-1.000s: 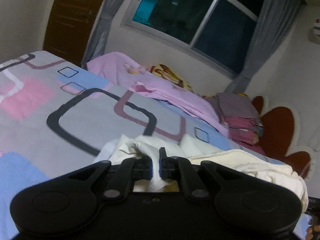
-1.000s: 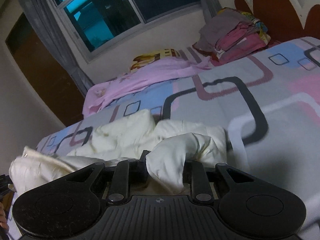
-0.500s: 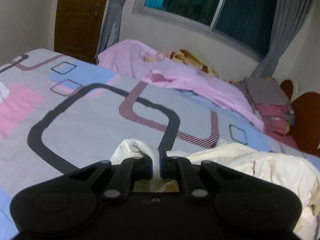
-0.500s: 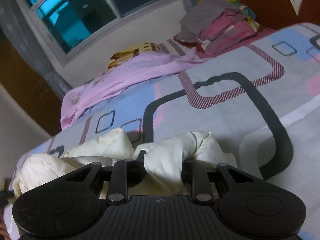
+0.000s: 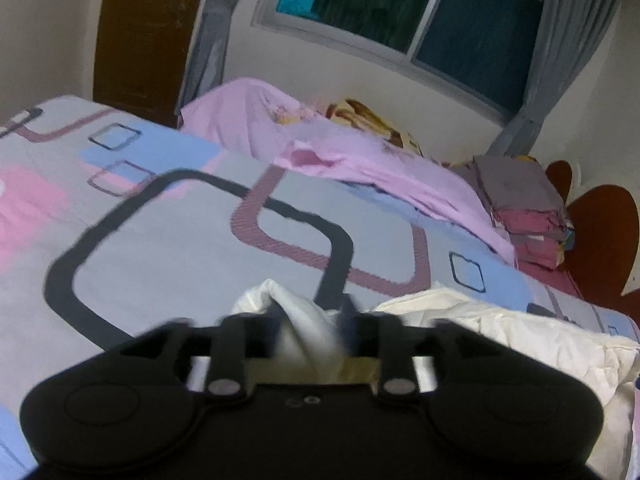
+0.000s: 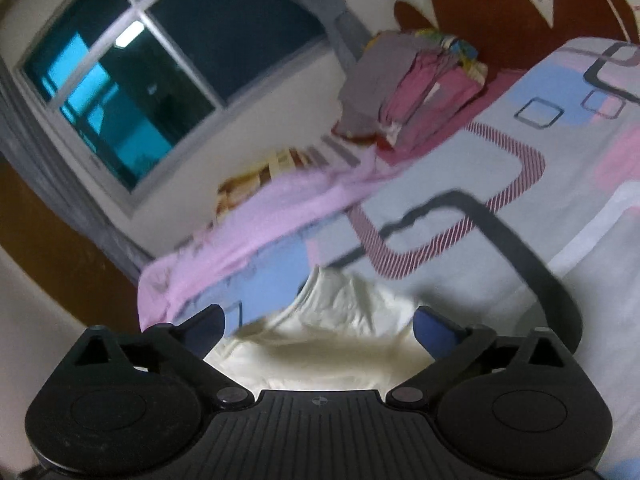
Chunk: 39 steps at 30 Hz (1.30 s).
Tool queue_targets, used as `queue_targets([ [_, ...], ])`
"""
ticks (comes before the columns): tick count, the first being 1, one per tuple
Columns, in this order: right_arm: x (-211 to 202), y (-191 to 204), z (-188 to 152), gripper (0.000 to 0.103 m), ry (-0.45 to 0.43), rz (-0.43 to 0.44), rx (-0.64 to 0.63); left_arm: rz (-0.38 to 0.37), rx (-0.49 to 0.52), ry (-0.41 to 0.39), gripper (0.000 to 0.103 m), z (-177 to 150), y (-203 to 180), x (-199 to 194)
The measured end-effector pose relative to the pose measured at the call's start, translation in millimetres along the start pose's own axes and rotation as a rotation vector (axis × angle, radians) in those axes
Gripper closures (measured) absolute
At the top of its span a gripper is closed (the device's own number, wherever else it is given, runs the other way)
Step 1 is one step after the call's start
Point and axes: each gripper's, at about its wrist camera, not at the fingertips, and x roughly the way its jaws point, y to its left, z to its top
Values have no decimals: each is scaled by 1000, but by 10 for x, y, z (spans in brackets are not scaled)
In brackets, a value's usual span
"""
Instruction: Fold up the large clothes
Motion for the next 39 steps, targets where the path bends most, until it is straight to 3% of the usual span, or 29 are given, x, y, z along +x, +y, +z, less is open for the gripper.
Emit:
queue_targets([
  [1,-19,13,13,3,-6,-2,-14,20,6,-30,21,8,-4,-49],
  [2,-41,50,10,3,-14,-8,-45,39,18,-66,17,16,0,-107],
  [7,-73,445,-233,4,-64,-44,-349,21,106,-108,28,30,-75,-256],
  [9,17,616,-383,11,-43,-44,-462,-11,170,-92,31,-26,-203,-242],
  [12,185,760,-538,21,3,-47,-534,-39,252,-46,37,-141,-417,-108],
  [16,396,768,-640,26,22,-97,-590,9,228,-1,39,-160,-439,187],
  [20,642,526,-678,26,41,-182,-581,76,141,60,43,-138,-216,490],
  [25,962,158,-779,25,128,-260,-541,120,142,90,42,-271,-92,731],
  [30,1034,-108,-803,17,138,-249,-417,139,57,89,35,-385,98,843],
  [33,1029,-168,-740,13,157,-242,-382,159,97,77,34,-407,47,839],
  [39,485,24,-546,12,107,-178,-384,149,130,39,35,-338,38,493],
])
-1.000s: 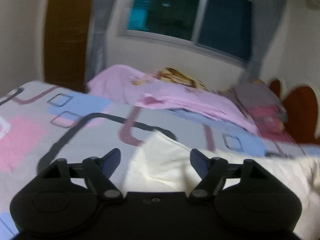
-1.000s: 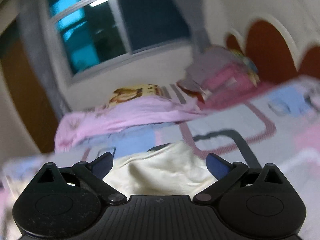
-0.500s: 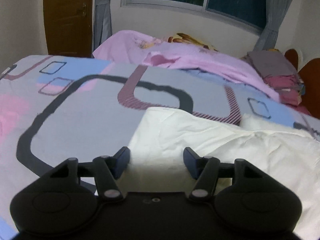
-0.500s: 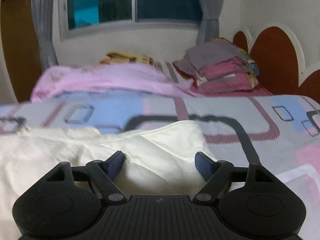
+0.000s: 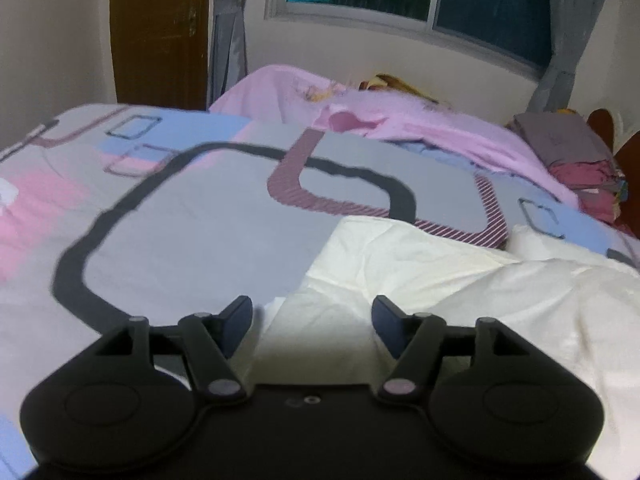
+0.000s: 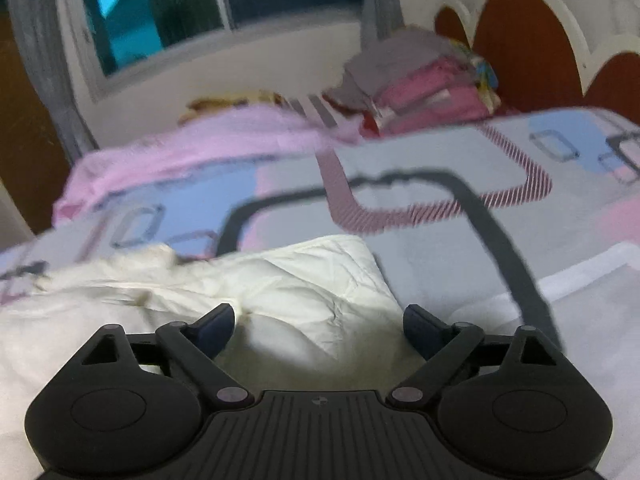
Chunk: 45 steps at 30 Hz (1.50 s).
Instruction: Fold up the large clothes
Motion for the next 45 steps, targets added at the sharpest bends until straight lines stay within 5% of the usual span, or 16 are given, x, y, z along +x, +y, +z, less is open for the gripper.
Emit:
queue_targets([
  [3,-307,-13,-14,12,-19,26,-7,-36,3,-25,24,-22,39,-303],
  [8,-631,-50,-156,12,-16,33,-4,-72,31,-22,21,-168,17,-729],
  [14,-971,-298,-561,12,33,22,72,-120,-65,41,19,-548,203,-1133],
  [18,-1156,-534,-781,0,48,-41,131,-99,-147,86,17,-814,413,-1293],
  [23,-1220,-700,-1075,0,126,-3,268,-67,-284,135,12,-1023,645,-1291],
  [27,-1197,-718,-1205,0,158,62,365,-138,-409,182,12,-1090,710,-1125],
  [33,-1090,-625,-1233,0,154,122,413,-203,-533,150,14,-1100,729,-877],
  [35,-1063,-596,-1230,1,143,138,432,-218,-547,136,20,-1099,707,-840],
  [37,-1044,-569,-1216,1,129,131,438,-224,-564,121,38,-1111,714,-826],
  [39,-1031,-565,-1215,17,115,130,445,-232,-580,122,51,-1126,722,-794],
  [43,-1046,-578,-1213,32,111,131,457,-241,-578,113,73,-1131,673,-841],
  [45,-1080,-593,-1201,51,107,143,463,-234,-551,102,78,-1109,627,-881],
])
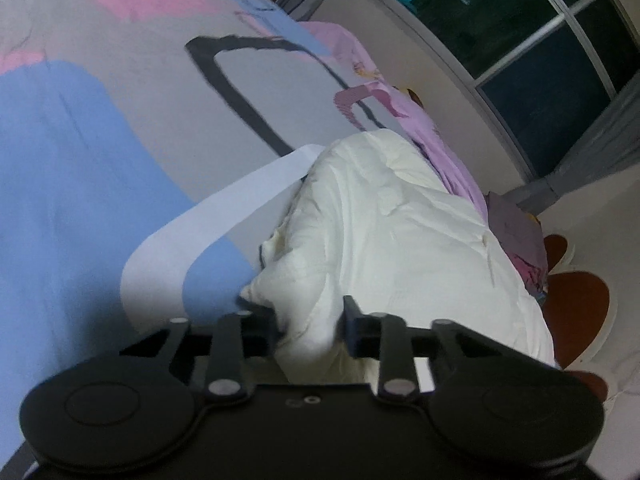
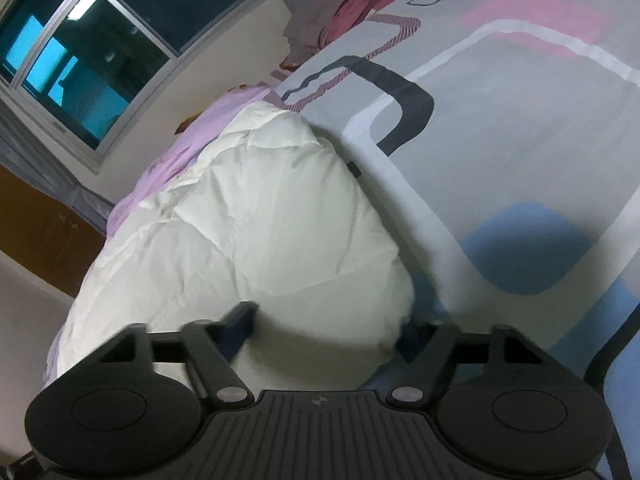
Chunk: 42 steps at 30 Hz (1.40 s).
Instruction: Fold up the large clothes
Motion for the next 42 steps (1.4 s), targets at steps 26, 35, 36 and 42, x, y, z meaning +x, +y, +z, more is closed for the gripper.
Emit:
queue_targets([
  [26,-1599,-119,-871,75,0,59,-14,-129,45,54,87,-454,548,-1520],
  [35,-2112,-403,-1506,75,10,13,12,-114,85,93,87,-944,1053,-2006],
  [36,-2139,-439,-1556,74,11,10,4,-101,136,86,85,-990,1050,-2020],
  [42,-2201,-436,-1605,39,-46,-91,-75,-23,305,37,68,-1090,991,-2056],
])
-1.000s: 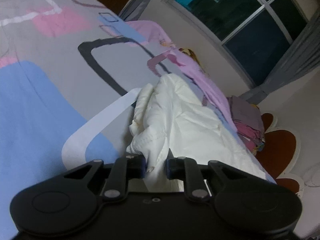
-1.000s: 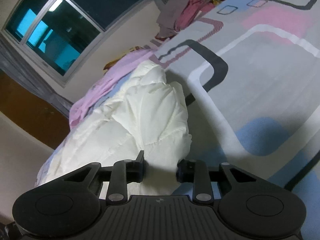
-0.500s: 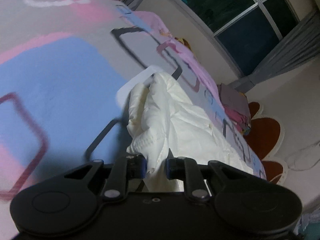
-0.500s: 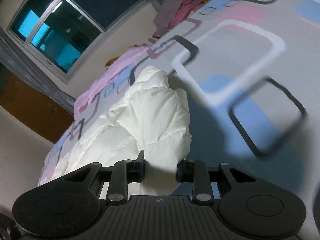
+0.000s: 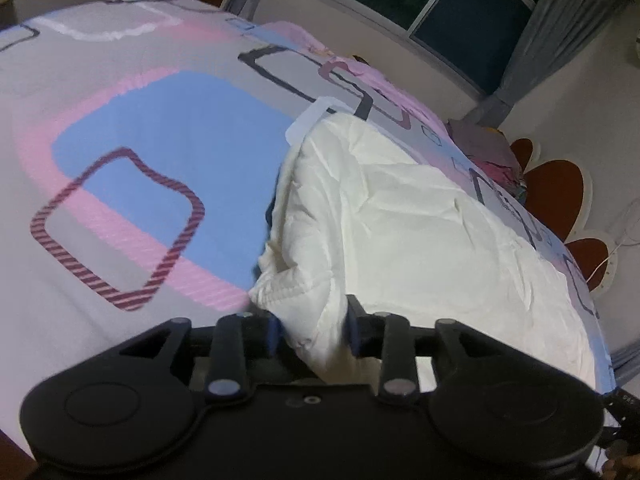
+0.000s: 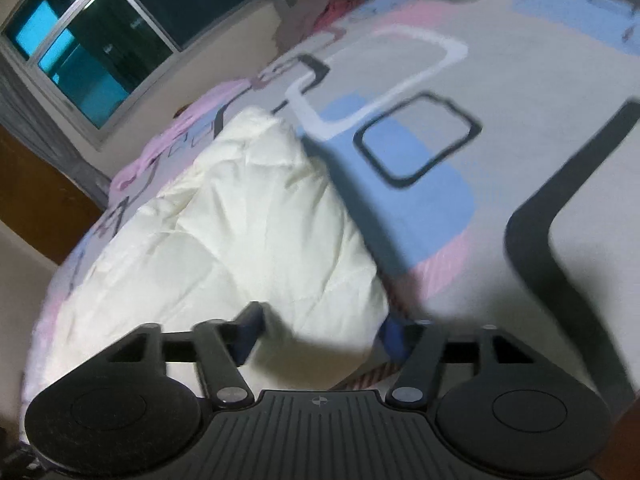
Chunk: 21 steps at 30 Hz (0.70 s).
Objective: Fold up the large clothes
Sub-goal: 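Open both grippers and smooth the jacket flat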
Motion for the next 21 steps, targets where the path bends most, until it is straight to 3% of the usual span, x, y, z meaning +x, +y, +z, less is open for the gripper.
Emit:
queue_targets([
  [4,-227,-14,76,38,-67,-21,-1,62,24,-73,51,-31,25,-274],
  [8,-371,154,201,38,-128,-40,-95,103,92,-147,50,-12,-26,-547],
  [15,-108,897,269,38,-151,51,-317,-9,245,-158,48,307,-746,-342],
  [21,397,1522,236,38,-136,114,-463,-67,385,-121,48,363,-1474,216],
])
